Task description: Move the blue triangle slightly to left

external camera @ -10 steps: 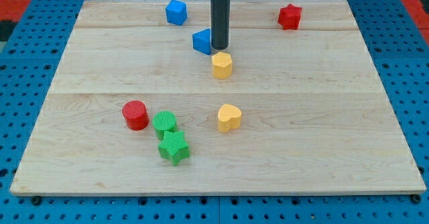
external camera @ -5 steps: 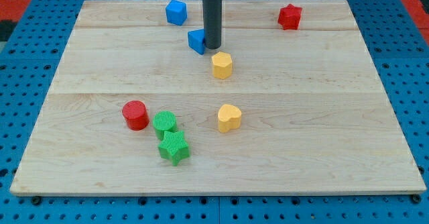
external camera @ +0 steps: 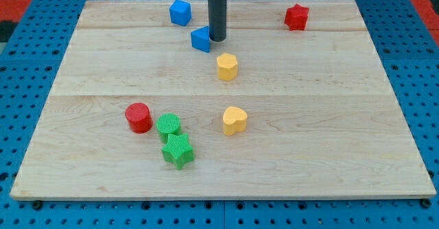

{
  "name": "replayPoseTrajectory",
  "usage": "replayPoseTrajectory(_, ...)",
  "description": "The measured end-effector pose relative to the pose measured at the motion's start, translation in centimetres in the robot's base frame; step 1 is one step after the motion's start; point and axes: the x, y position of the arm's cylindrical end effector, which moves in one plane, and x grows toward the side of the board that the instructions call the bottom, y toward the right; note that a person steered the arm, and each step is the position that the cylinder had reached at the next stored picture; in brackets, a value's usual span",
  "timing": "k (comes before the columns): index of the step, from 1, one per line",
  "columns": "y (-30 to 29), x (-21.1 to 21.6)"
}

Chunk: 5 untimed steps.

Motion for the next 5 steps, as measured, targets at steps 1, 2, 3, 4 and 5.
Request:
replayPoseTrajectory(1,0.0,-2.2)
replayPoseTrajectory(2,0.0,-4.5)
replayPoseTrajectory(3,0.0,-6.1)
replayPoseTrajectory(4,-0.6,-7.3)
replayPoseTrajectory(5,-0.7,-9.2)
